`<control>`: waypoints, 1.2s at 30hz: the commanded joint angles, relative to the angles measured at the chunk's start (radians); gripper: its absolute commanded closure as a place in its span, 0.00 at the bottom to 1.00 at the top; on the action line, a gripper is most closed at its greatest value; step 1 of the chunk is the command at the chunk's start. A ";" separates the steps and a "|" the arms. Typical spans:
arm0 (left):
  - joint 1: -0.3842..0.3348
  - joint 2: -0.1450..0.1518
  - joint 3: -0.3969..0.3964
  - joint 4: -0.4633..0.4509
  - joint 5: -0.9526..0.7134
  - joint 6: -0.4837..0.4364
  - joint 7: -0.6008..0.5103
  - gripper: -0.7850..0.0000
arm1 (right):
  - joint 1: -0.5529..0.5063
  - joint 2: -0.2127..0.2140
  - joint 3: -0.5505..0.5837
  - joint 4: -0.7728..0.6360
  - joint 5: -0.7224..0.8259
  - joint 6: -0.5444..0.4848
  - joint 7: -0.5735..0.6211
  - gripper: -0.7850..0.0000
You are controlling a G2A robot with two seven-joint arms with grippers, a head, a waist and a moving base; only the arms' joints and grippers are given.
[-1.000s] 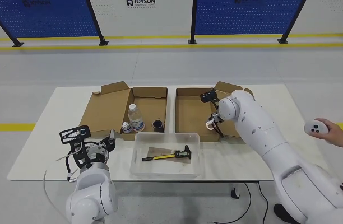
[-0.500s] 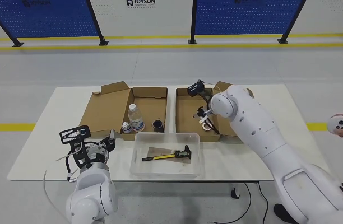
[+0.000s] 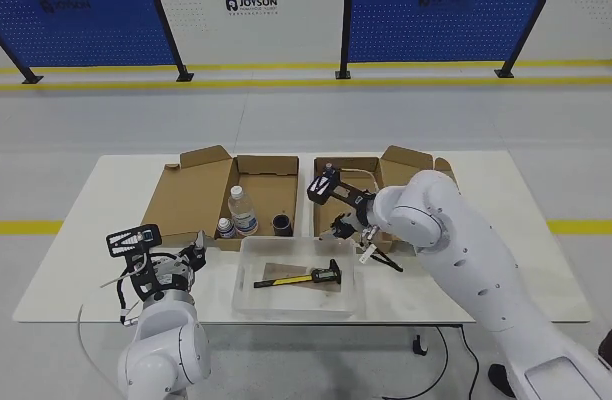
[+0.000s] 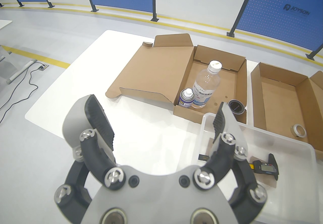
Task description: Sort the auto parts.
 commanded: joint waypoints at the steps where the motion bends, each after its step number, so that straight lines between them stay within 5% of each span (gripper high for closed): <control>1: 0.000 0.000 0.000 0.000 0.000 0.000 0.000 0.00 | -0.013 0.004 -0.016 -0.031 0.010 -0.069 0.039 0.00; 8: 0.000 0.000 0.000 0.000 0.000 0.000 0.000 0.00 | 0.004 0.012 -0.162 0.011 0.033 -0.139 0.042 0.00; 18: 0.000 0.000 0.000 0.000 0.000 0.000 0.000 0.00 | 0.171 0.004 -0.469 0.181 0.156 -0.173 0.008 0.06; 29: 0.000 0.000 0.000 0.000 0.000 0.000 0.000 0.00 | 0.326 -0.067 -0.717 0.395 0.277 -0.224 -0.043 0.07; 36: 0.000 0.000 0.000 0.000 0.000 0.000 0.000 0.00 | 0.333 -0.130 -0.717 0.497 0.252 -0.247 -0.066 0.15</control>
